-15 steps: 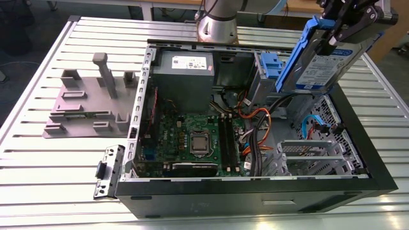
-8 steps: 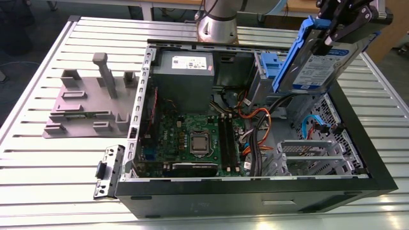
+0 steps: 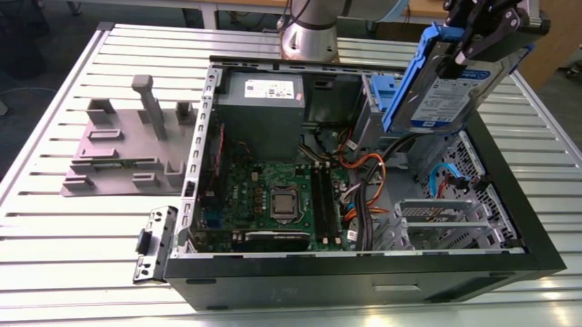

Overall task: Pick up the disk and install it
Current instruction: 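Pick up the disk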

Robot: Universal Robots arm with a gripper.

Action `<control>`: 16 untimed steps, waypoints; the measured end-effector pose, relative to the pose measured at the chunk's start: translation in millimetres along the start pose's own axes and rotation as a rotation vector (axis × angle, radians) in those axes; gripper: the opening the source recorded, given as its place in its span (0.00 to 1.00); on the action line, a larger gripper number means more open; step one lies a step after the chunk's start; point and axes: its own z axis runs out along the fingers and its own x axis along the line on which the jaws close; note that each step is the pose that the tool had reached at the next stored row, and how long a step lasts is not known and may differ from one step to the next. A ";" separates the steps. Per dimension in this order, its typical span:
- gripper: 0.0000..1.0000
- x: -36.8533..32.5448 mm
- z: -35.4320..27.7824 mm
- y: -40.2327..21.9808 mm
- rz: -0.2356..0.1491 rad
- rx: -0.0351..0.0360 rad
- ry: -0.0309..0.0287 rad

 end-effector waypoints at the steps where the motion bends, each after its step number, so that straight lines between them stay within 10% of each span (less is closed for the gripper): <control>1: 0.36 0.1 0.0 0.9 0.000 0.0000 0.0000; 16: 0.36 1.7 0.4 13.3 0.000 0.0000 0.0000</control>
